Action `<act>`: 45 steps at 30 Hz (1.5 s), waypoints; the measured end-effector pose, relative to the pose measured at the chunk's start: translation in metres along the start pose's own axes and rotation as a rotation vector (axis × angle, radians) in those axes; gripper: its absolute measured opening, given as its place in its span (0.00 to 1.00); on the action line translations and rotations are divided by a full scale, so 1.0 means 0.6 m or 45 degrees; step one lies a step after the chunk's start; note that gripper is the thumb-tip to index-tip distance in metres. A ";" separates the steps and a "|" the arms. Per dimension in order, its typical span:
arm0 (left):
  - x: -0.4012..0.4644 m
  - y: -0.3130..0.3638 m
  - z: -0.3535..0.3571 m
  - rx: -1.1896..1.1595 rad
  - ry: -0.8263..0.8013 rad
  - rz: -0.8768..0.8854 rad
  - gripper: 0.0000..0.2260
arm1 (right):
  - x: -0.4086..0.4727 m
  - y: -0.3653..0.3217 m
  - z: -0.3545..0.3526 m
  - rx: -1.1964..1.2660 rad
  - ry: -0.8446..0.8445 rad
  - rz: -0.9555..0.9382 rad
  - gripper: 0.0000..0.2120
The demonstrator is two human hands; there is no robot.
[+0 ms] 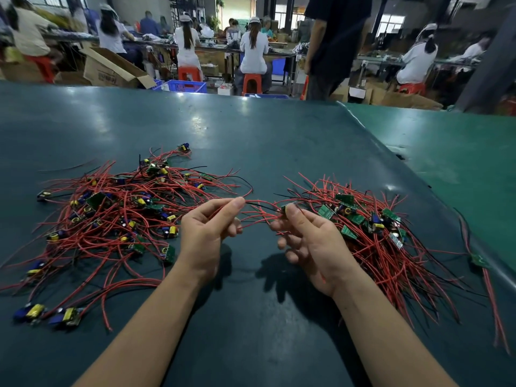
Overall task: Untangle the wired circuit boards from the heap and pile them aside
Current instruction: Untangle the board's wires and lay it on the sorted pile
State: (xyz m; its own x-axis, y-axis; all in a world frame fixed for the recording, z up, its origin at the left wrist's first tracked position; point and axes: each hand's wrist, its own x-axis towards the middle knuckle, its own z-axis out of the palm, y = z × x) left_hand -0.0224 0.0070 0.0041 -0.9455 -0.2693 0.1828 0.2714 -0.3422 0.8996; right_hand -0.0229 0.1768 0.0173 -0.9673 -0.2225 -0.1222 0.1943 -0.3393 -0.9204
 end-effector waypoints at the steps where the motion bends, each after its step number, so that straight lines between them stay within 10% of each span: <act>1: 0.000 0.001 0.000 -0.031 0.004 -0.021 0.05 | -0.001 0.000 0.000 0.020 -0.005 0.000 0.13; 18: 0.006 0.015 -0.003 -0.370 -0.027 -0.291 0.06 | -0.003 -0.003 0.002 0.178 -0.207 0.262 0.03; 27: -0.016 -0.018 0.015 0.214 -0.332 -0.041 0.09 | -0.005 0.005 0.004 0.025 -0.220 0.443 0.09; 32: 0.002 -0.018 0.012 0.075 -0.024 -0.102 0.07 | 0.009 0.002 -0.001 0.015 0.008 0.136 0.31; 36: 0.003 -0.016 0.011 0.020 -0.050 -0.131 0.06 | 0.004 0.010 -0.005 -0.213 0.047 -0.146 0.06; 45: -0.013 -0.015 0.012 0.338 -0.391 -0.043 0.11 | -0.001 0.017 -0.001 -0.554 0.085 -0.356 0.04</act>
State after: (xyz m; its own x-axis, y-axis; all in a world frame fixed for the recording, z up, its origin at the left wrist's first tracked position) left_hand -0.0187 0.0187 -0.0028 -0.9738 0.0331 0.2248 0.2211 -0.0913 0.9710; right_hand -0.0204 0.1741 0.0079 -0.9835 -0.1145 0.1400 -0.1451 0.0372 -0.9887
